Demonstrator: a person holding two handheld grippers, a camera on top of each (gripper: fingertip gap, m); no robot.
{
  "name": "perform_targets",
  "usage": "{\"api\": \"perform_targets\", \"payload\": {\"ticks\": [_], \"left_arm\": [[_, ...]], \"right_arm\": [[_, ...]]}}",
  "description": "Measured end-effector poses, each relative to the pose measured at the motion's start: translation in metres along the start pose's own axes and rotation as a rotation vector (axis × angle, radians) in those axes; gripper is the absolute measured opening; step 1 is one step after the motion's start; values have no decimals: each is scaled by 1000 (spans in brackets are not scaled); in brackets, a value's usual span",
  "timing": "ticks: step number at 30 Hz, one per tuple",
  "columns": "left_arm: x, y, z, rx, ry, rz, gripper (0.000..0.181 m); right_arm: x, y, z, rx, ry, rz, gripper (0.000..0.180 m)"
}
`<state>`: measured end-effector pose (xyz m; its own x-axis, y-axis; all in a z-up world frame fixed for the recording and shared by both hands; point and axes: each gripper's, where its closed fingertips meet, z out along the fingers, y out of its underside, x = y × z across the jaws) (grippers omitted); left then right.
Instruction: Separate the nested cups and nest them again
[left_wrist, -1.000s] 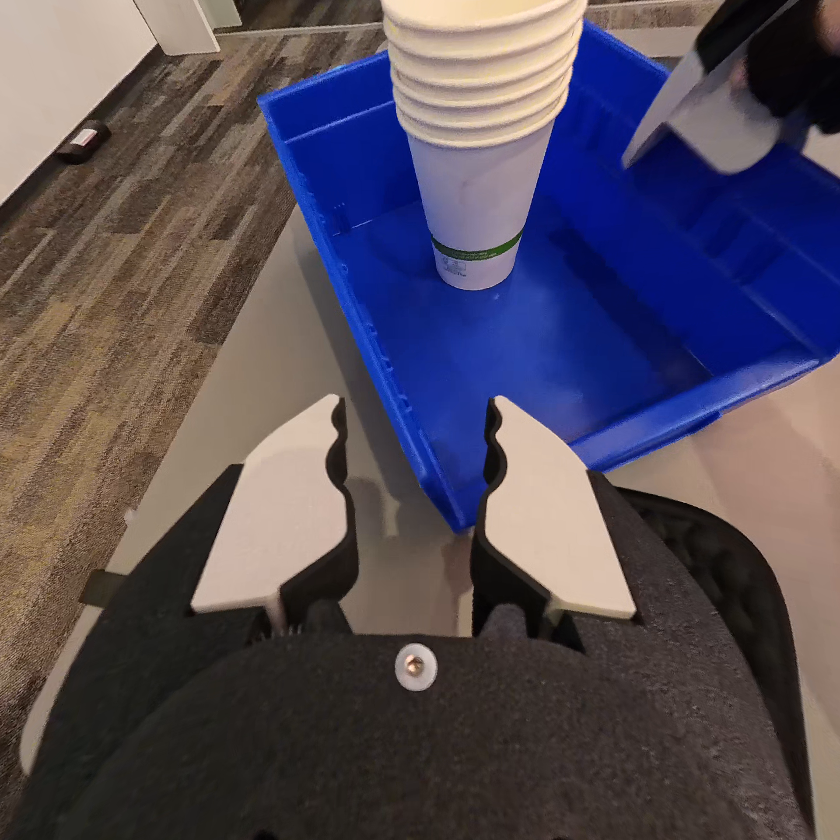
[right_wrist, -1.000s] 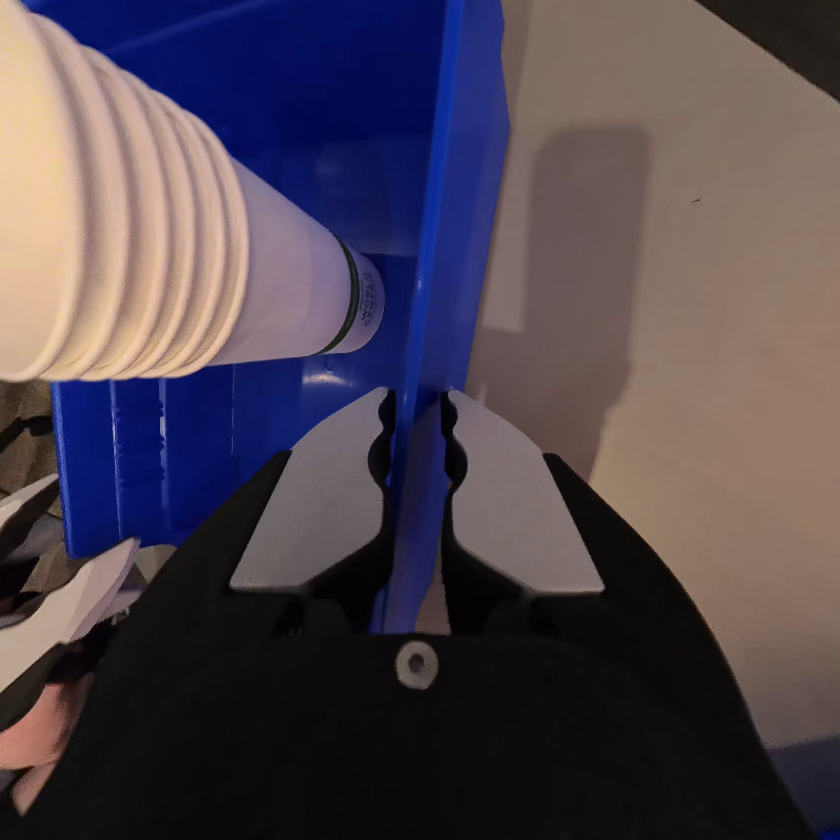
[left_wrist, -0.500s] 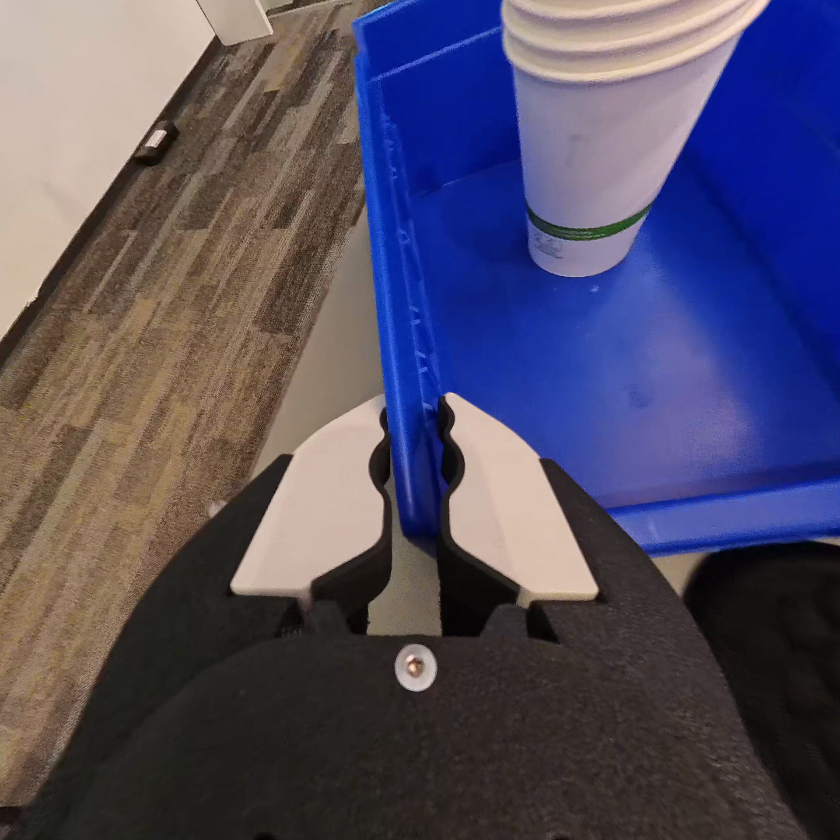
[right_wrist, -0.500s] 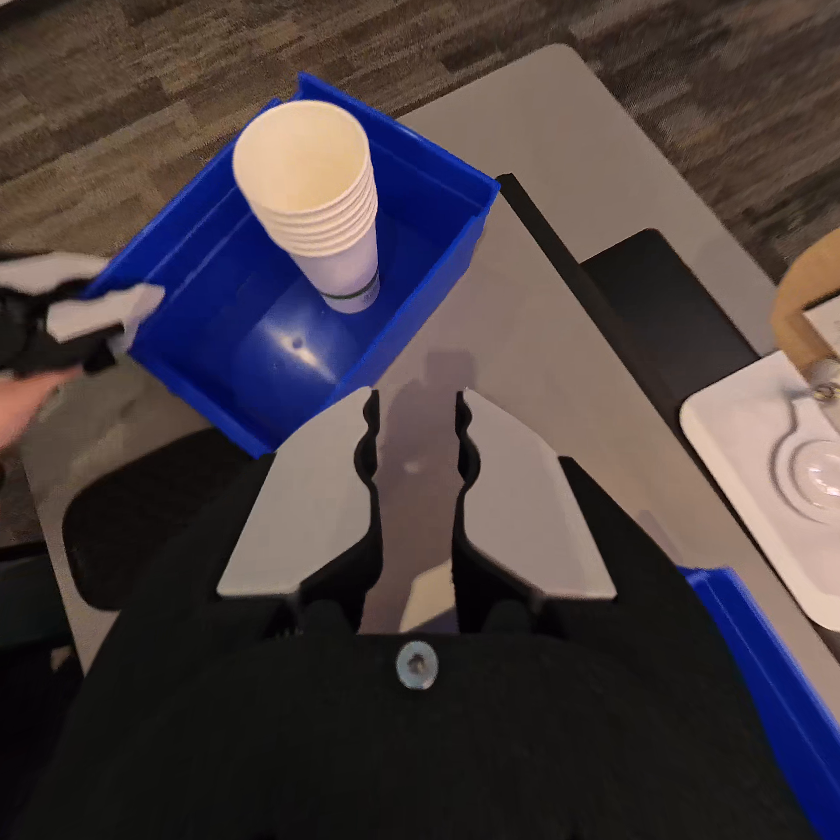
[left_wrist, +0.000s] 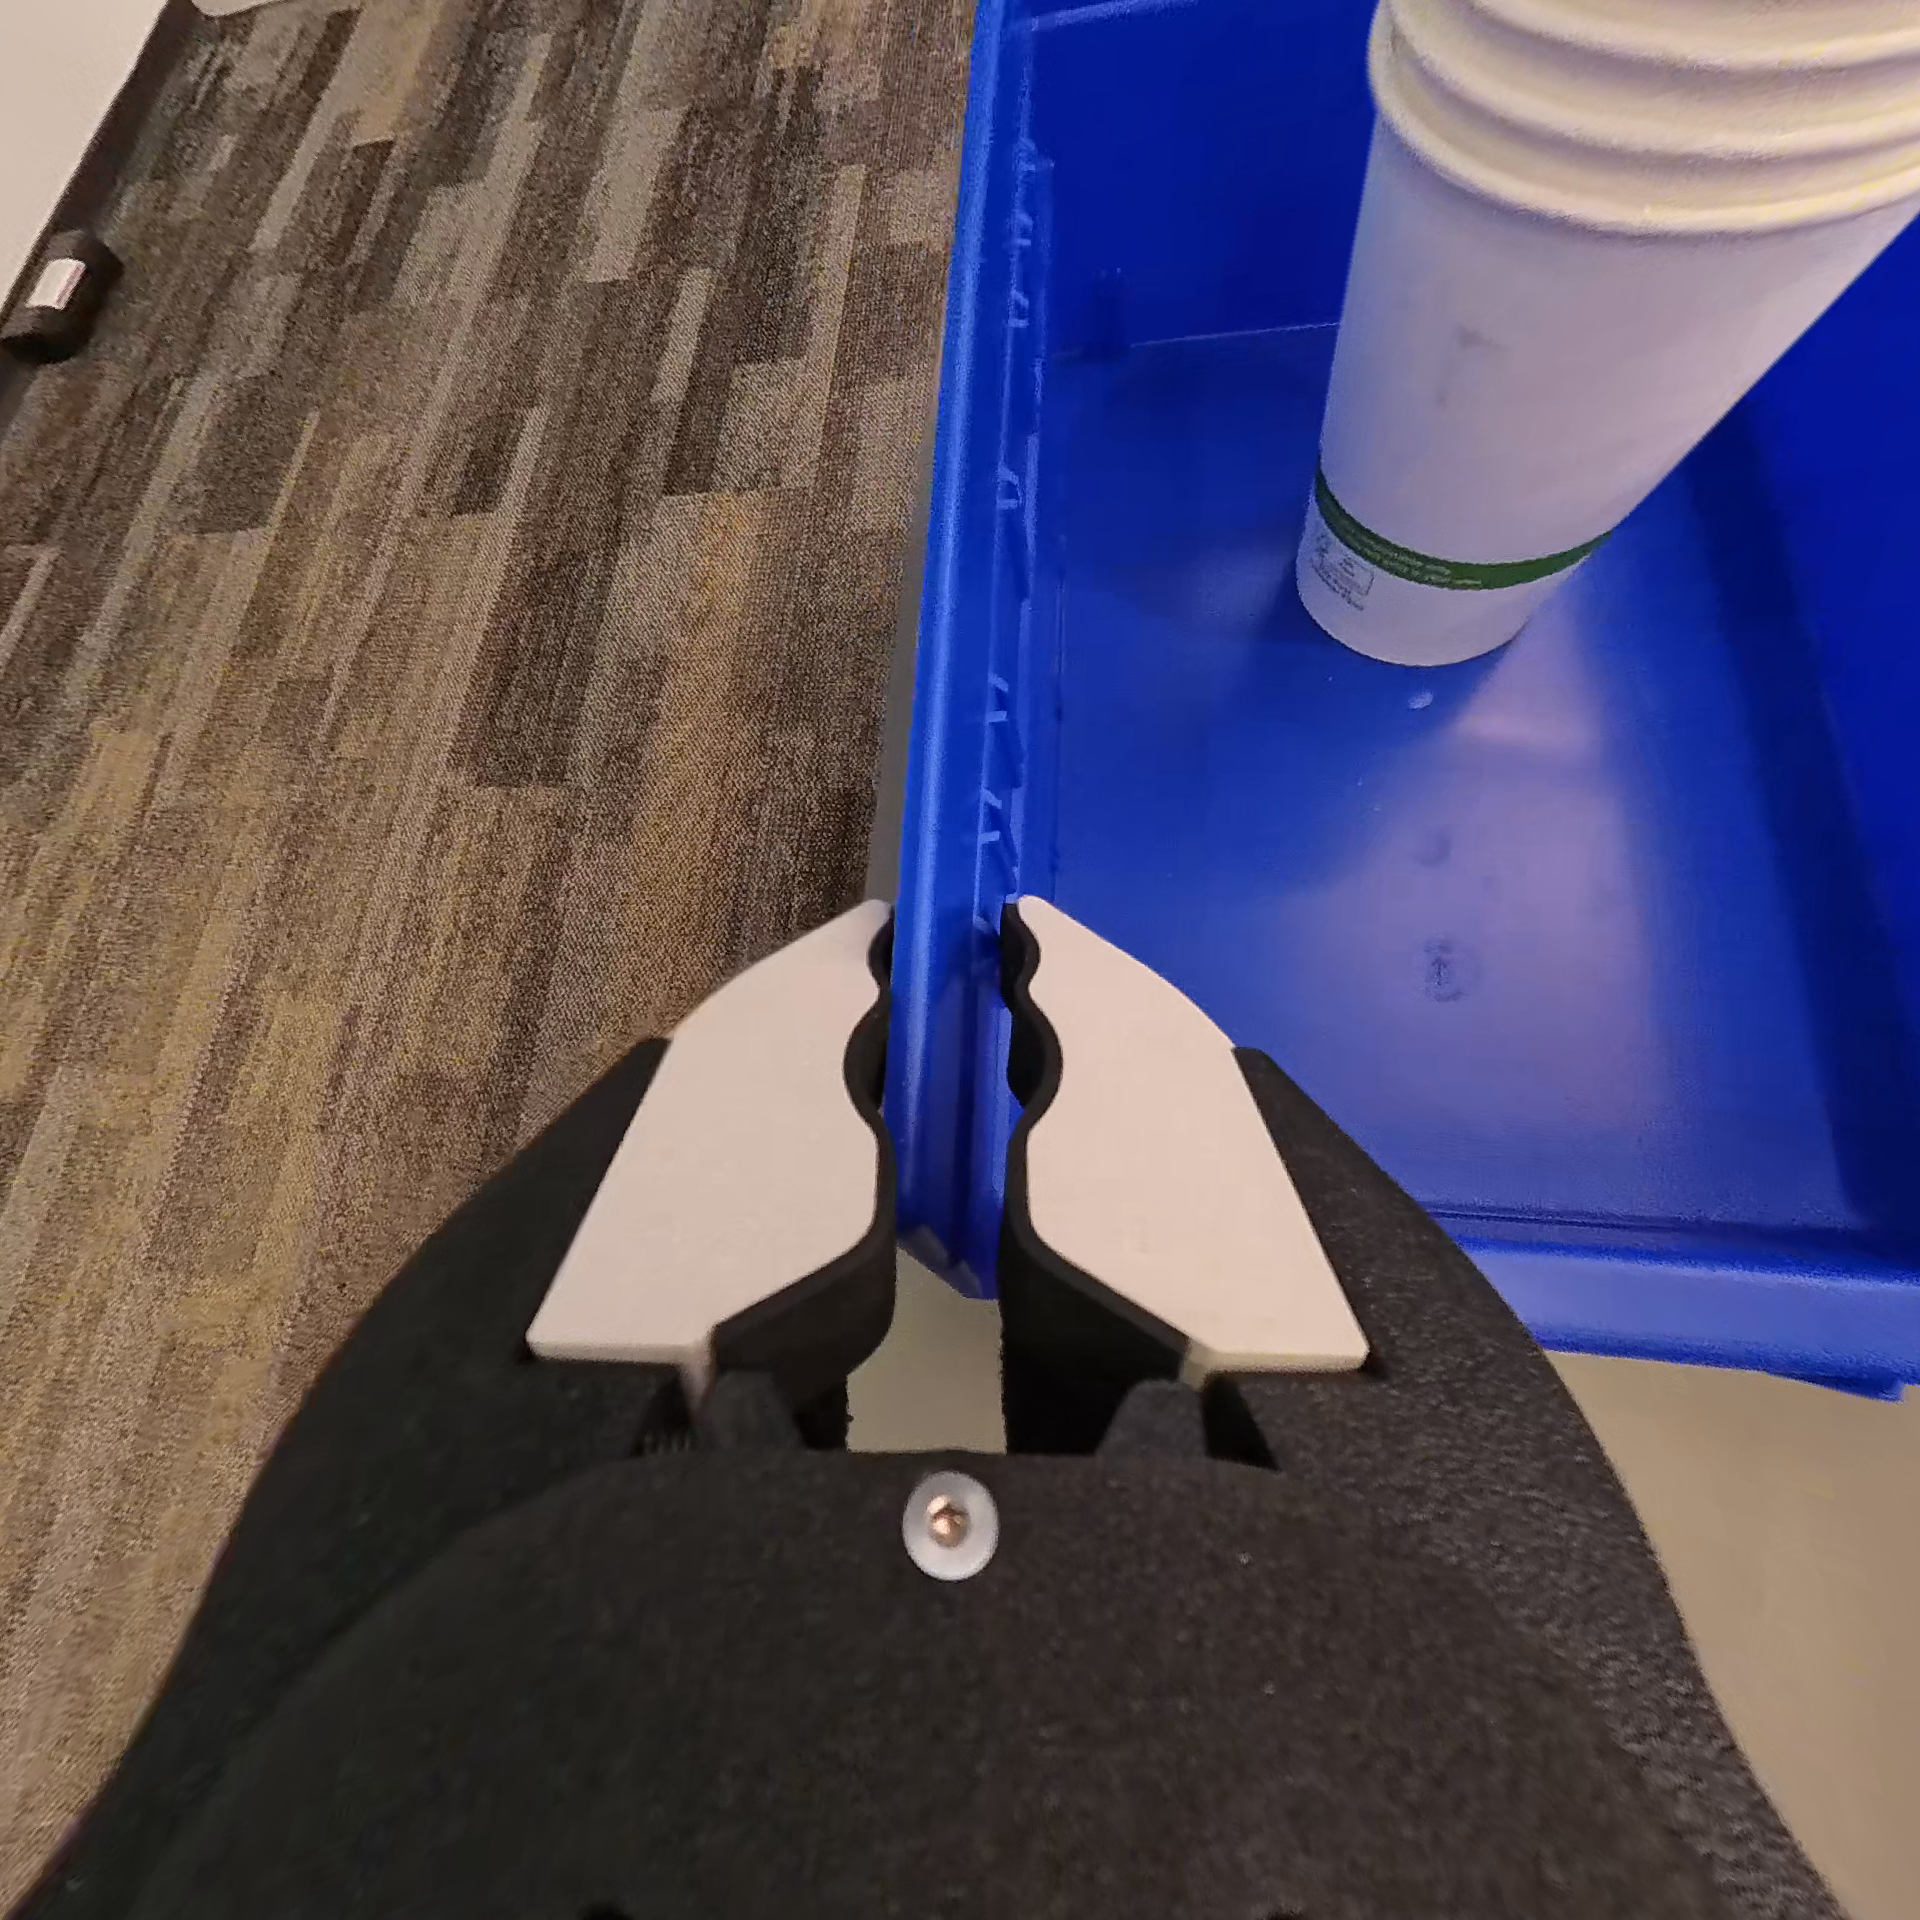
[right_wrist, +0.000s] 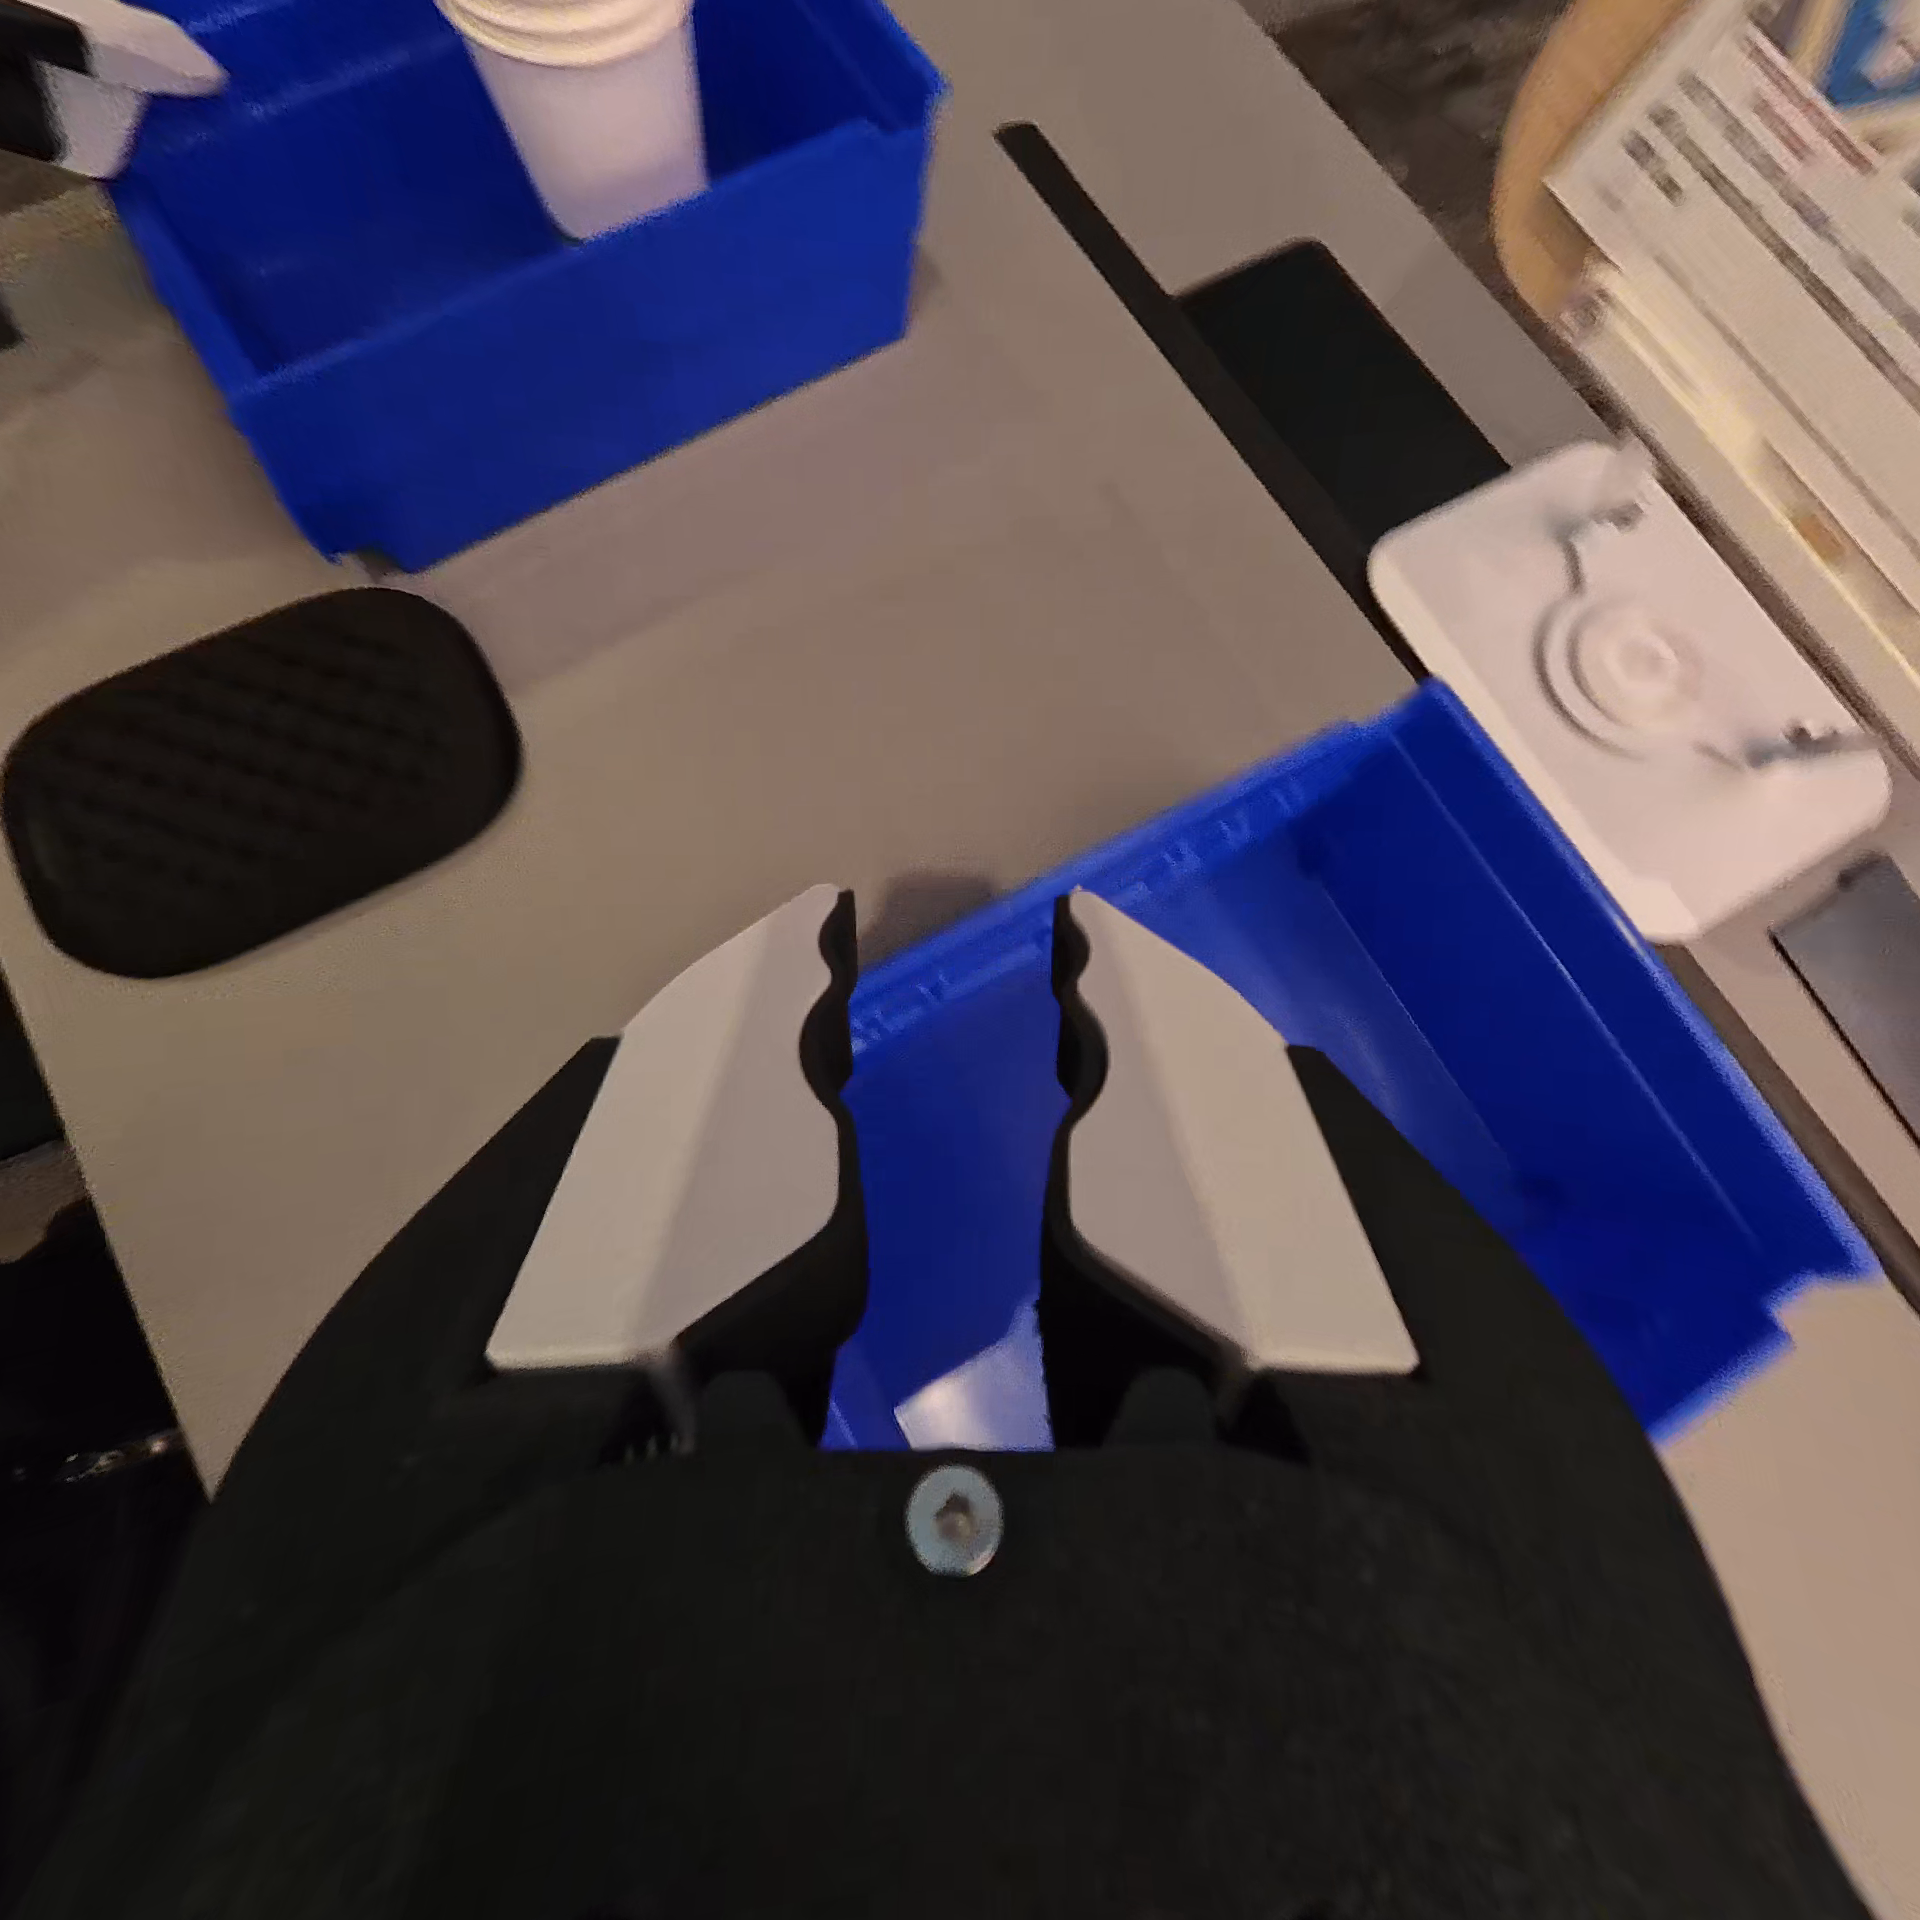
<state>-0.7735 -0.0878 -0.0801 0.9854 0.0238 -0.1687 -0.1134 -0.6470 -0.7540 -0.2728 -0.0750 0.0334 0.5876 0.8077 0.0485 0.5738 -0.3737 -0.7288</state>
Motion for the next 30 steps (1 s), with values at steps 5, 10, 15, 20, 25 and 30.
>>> {"api": "perform_targets", "payload": {"ticks": [5,10,15,20,25,30], "left_arm": [[-5,-5,6,19,-4,-20,17],[-6,-5,7,12,-20,-34,19],[-10,-13,-1,77,-87,-4,21],[-15,-22,-18,109,-114,-30,21],[-4,-11,-44,66,-11,-250,25],[5,-6,-82,171,-10,-365,20]], "right_arm": [[53,61,-34,-19,157,155,35],[79,118,-59,-29,174,298,34],[89,161,-76,-80,212,353,35],[105,181,-90,-114,322,405,37],[110,179,-86,-117,358,486,46],[113,182,-58,-186,358,560,55]]}}
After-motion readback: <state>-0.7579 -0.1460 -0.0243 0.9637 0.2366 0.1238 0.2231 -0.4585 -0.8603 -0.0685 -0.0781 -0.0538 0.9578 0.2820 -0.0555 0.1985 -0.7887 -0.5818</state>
